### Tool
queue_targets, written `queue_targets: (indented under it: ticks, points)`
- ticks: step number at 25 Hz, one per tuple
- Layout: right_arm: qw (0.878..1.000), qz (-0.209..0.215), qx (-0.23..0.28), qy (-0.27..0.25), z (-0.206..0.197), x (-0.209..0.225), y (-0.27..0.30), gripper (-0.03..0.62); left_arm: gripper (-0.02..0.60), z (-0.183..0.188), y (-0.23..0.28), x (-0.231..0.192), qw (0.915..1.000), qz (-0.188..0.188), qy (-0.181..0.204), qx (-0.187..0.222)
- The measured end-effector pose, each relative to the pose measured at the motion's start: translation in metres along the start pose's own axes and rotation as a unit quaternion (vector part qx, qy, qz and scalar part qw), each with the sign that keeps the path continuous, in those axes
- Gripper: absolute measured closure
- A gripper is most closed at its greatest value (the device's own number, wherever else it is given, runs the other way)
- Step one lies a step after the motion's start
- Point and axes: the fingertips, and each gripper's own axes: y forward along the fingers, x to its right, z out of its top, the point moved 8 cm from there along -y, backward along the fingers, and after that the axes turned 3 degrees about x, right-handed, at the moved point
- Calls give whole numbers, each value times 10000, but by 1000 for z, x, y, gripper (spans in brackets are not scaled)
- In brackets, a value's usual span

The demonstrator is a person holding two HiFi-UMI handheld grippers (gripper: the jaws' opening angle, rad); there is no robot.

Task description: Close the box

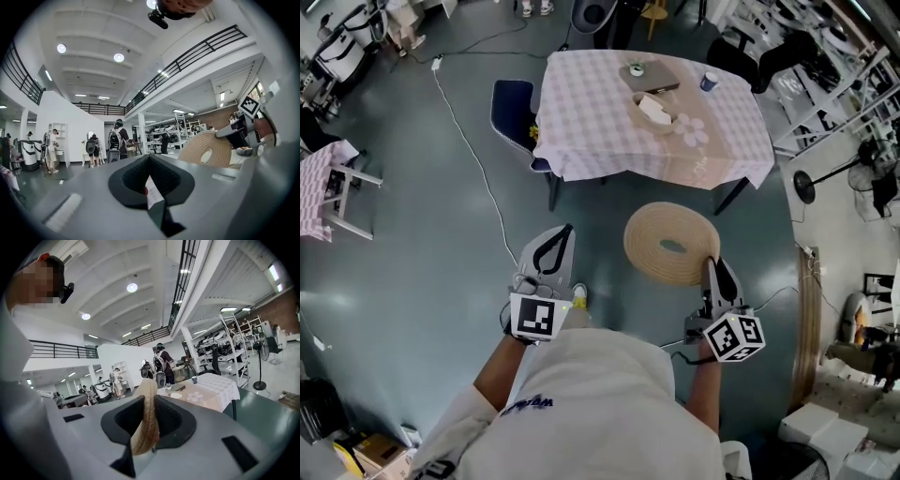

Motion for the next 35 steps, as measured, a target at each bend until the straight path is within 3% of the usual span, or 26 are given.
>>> queue_targets:
  ticks: [4, 7, 14, 24, 29, 35]
  points:
    - [9998, -58, 11, -194, 11, -27, 31, 522, 580, -15, 8, -28, 9986, -147, -492, -135]
    - [9998, -37, -73, -203, 6, -41, 45, 522, 580, -28, 15, -33, 9972, -422, -583, -211]
    - [9993, -127, -171, -309, -2, -55, 59, 520, 580, -40, 28, -45, 9919, -504, -1159, -142]
    - [9997, -105, 6, -236, 8, -24, 100, 520, 580, -36, 79, -53, 9967, -601, -531, -82]
    - [9997, 11, 41, -251, 30, 5, 139, 520, 580, -40, 119, -58, 9963, -307, -752, -283]
    - [9997, -139, 88, -204, 44, 47, 177, 520, 580, -51, 171, -49, 9952, -432, -755, -448]
